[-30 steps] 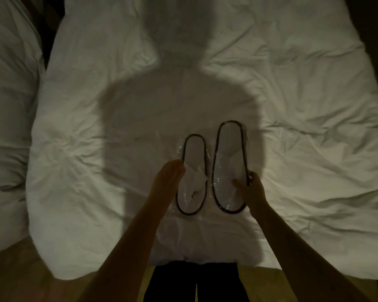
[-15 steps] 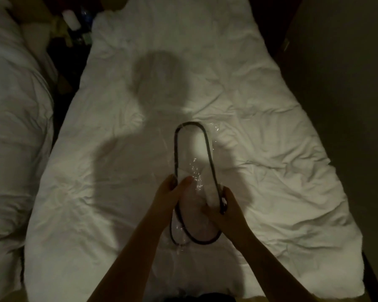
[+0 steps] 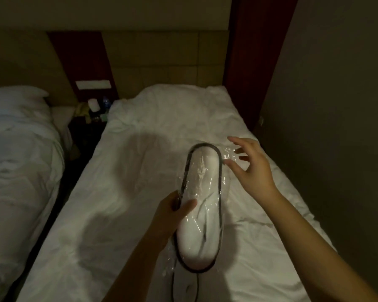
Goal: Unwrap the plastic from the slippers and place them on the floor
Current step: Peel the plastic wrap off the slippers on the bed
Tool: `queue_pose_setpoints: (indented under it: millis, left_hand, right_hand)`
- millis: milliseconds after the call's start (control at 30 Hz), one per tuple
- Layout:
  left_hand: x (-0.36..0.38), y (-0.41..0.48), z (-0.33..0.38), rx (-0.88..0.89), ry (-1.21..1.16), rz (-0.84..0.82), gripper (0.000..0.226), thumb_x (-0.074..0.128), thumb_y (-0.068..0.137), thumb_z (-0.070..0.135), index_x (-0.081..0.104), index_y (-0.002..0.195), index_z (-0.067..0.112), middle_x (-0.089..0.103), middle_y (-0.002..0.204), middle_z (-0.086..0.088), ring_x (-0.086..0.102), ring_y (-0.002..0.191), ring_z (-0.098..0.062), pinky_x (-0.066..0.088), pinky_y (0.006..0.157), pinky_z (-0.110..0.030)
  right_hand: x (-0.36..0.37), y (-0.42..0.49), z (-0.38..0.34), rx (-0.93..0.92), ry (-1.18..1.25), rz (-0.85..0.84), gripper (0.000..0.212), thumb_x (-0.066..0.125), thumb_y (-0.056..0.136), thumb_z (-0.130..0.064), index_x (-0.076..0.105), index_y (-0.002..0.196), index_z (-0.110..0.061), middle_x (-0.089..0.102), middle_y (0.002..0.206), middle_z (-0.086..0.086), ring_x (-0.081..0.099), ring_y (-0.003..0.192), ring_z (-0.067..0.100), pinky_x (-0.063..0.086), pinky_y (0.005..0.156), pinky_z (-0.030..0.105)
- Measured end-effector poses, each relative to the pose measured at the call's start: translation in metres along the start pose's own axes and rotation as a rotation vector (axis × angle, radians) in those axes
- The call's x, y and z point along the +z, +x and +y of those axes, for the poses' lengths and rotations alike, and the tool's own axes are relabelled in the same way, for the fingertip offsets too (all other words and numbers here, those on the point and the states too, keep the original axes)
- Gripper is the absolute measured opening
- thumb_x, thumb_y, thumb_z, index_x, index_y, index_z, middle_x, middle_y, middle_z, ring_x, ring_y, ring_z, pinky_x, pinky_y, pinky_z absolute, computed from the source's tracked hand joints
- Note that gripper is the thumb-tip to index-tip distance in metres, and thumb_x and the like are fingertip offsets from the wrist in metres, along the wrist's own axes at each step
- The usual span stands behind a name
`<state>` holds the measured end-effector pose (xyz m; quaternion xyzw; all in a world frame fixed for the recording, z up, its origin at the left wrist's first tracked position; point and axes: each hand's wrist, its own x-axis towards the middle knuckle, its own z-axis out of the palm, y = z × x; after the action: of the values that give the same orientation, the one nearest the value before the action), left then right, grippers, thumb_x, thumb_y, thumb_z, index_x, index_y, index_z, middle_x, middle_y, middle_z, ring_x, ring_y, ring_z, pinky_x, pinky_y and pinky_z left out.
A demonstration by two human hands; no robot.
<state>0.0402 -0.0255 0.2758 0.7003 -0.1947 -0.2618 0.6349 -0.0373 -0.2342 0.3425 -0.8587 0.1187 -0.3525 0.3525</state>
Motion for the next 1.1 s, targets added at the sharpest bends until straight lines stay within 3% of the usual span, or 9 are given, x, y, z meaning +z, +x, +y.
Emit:
queue_pose_setpoints:
  millis: [200, 267, 367, 533, 700, 767, 867, 967, 1100]
  left_hand:
    - [-0.014, -0.01, 0.028, 0.078, -0.056, -0.008, 0.018, 0.072, 0.08, 0.027, 0.071, 0.096, 0.018, 0.077, 0.091, -0.005, 0.074, 0.08, -0.016, 0.057, 0.065, -0.022]
    - [-0.019, -0.011, 0.033, 0.097, -0.066, -0.021, 0.018, 0.071, 0.081, 0.028, 0.072, 0.099, 0.022, 0.078, 0.094, -0.003, 0.074, 0.084, -0.016, 0.058, 0.068, -0.023]
    - [-0.026, -0.01, 0.037, 0.083, -0.091, 0.006, 0.022, 0.074, 0.076, 0.037, 0.073, 0.096, 0.027, 0.078, 0.093, -0.003, 0.074, 0.085, -0.02, 0.06, 0.07, -0.03]
    - [-0.03, -0.006, 0.043, 0.094, -0.058, 0.042, 0.03, 0.075, 0.065, 0.05, 0.073, 0.087, 0.03, 0.077, 0.088, -0.001, 0.074, 0.081, -0.019, 0.059, 0.07, -0.033]
    - [-0.029, -0.013, 0.041, 0.104, -0.021, -0.023, 0.02, 0.075, 0.072, 0.041, 0.073, 0.091, 0.036, 0.077, 0.091, 0.004, 0.074, 0.084, -0.015, 0.059, 0.067, -0.025]
    - [-0.026, -0.016, 0.04, 0.099, -0.035, -0.053, 0.015, 0.074, 0.077, 0.031, 0.072, 0.092, 0.036, 0.077, 0.093, 0.005, 0.074, 0.084, -0.011, 0.056, 0.067, -0.02]
    - [-0.022, -0.016, 0.042, 0.107, -0.051, -0.05, 0.019, 0.074, 0.075, 0.033, 0.072, 0.094, 0.035, 0.077, 0.096, 0.003, 0.073, 0.086, -0.012, 0.057, 0.07, -0.021]
    - [-0.02, -0.016, 0.044, 0.12, -0.063, -0.065, 0.021, 0.074, 0.074, 0.033, 0.072, 0.095, 0.036, 0.077, 0.097, 0.003, 0.073, 0.088, -0.014, 0.057, 0.072, -0.023]
    - [-0.021, -0.016, 0.04, 0.137, 0.005, -0.087, 0.023, 0.076, 0.071, 0.034, 0.071, 0.094, 0.03, 0.077, 0.095, 0.0, 0.073, 0.089, -0.017, 0.059, 0.077, -0.029]
  right_hand:
    - [-0.011, 0.028, -0.021, -0.32, -0.156, 0.025, 0.013, 0.073, 0.081, -0.007, 0.076, 0.093, -0.01, 0.062, 0.095, 0.01, 0.061, 0.088, 0.013, 0.048, 0.085, 0.018]
    - [-0.016, 0.033, -0.026, -0.379, -0.176, -0.054, 0.014, 0.074, 0.081, -0.009, 0.076, 0.095, -0.009, 0.063, 0.098, 0.011, 0.063, 0.092, 0.02, 0.051, 0.086, 0.027]
    - [-0.021, 0.037, -0.03, -0.355, -0.184, -0.185, 0.03, 0.074, 0.081, -0.013, 0.071, 0.111, -0.013, 0.059, 0.115, 0.009, 0.057, 0.109, 0.016, 0.045, 0.098, 0.023]
    - [-0.027, 0.039, -0.04, -0.419, -0.272, -0.063, 0.018, 0.072, 0.082, -0.015, 0.075, 0.1, -0.011, 0.063, 0.102, 0.011, 0.062, 0.095, 0.023, 0.052, 0.084, 0.032]
    - [-0.038, 0.054, -0.055, -0.212, -0.053, 0.257, 0.006, 0.068, 0.086, -0.016, 0.074, 0.088, -0.015, 0.06, 0.089, 0.004, 0.055, 0.079, -0.002, 0.047, 0.071, 0.011]
    - [-0.04, 0.06, -0.059, 0.007, 0.125, 0.329, 0.008, 0.065, 0.089, -0.018, 0.072, 0.092, -0.017, 0.067, 0.082, 0.007, 0.06, 0.072, 0.001, 0.053, 0.069, 0.022]
    - [-0.035, 0.054, -0.065, 0.187, 0.315, 0.267, 0.016, 0.064, 0.09, -0.017, 0.06, 0.104, -0.013, 0.069, 0.077, 0.005, 0.066, 0.066, 0.009, 0.055, 0.064, 0.029]
    - [-0.03, 0.044, -0.07, -0.005, 0.083, 0.173, 0.022, 0.069, 0.086, -0.016, 0.053, 0.1, -0.02, 0.07, 0.086, -0.003, 0.067, 0.081, 0.004, 0.054, 0.073, 0.02]
    - [-0.037, 0.049, -0.071, -0.031, -0.183, -0.078, 0.015, 0.071, 0.083, -0.028, 0.069, 0.097, -0.023, 0.072, 0.086, -0.009, 0.066, 0.079, 0.008, 0.056, 0.072, 0.031]
